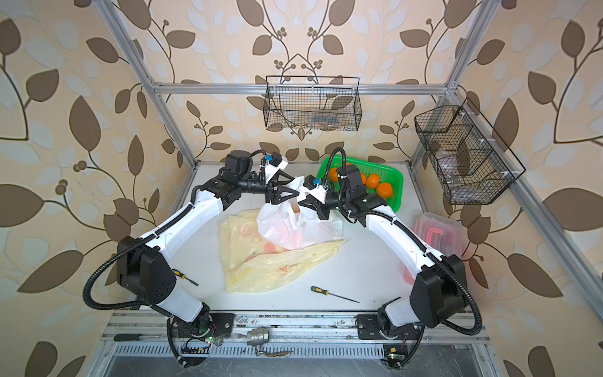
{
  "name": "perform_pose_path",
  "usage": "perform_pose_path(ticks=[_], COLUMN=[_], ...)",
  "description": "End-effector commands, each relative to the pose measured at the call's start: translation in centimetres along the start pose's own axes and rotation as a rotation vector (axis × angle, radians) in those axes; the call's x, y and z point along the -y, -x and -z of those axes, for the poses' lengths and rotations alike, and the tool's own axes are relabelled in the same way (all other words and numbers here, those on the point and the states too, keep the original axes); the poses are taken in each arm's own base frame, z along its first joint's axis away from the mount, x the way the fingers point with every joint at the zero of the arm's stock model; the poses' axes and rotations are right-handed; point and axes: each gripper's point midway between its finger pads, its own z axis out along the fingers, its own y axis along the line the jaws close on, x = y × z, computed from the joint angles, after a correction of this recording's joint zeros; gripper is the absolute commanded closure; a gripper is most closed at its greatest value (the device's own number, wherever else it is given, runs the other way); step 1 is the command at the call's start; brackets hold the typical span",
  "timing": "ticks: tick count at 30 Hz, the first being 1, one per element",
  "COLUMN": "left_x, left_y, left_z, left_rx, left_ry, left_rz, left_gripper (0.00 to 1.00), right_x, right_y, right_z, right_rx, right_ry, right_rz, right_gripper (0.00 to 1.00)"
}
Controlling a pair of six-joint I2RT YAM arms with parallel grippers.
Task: Place the oranges into plastic bags & tie knots
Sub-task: Tie the plastic bag at the center of the board.
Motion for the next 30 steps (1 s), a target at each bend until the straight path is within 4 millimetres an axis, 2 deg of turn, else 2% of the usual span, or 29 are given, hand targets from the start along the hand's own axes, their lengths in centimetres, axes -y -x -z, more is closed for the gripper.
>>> perform_pose_path(ticks=[1, 6, 15, 19, 22, 24, 25, 28, 30], left_x=[1.3, 2.5, 2.9, 2.4, 2.0, 2.2, 2.2, 2.1, 1.8], left_y=[2.0, 1.9, 1.7, 1.8, 2.0, 2.1, 2.1, 2.2, 2.3], left_z=[1.0, 0.9, 1.0, 1.2, 1.6, 1.8, 1.9, 2.0, 2.1], left_rx=[0.044, 0.036, 0.026, 0.032, 0.055, 0.056, 0.055, 0.055, 0.057], left_ry=[-0.039, -0.122, -0.144, -0.090, -0.065, -0.067, -0.066, -0.061, -0.050], left_rz=[-0.042, -0.014, -0.004, -0.022, -0.023, -0.025, -0.024, -0.024, -0.024], left_gripper=[0.28, 0.19, 0.10, 0.12, 0.20, 0.30, 0.31, 0.27, 0.18], right_x=[-1.0, -0.5, -0.4, 0.9, 1.4, 1.5, 1.5, 1.0, 0.8], right_y=[0.6, 0.9, 1.7, 2.4, 2.5, 2.4, 2.3, 2.1, 2.7], right_z=[0.6, 0.5, 0.1, -0.1, -0.3, -0.4, -0.5, -0.7, -0.6], right_rx=[0.025, 0.030, 0.058, 0.084, 0.089, 0.087, 0.085, 0.077, 0.075], right_ry=[0.029, 0.014, 0.023, -0.028, -0.046, -0.047, -0.044, -0.026, -0.015], right_rz=[0.034, 0.039, 0.059, 0.047, 0.033, 0.029, 0.026, 0.032, 0.061], right_gripper=[1.00, 1.00, 1.00, 1.00, 1.00, 1.00, 1.00, 1.00, 1.00])
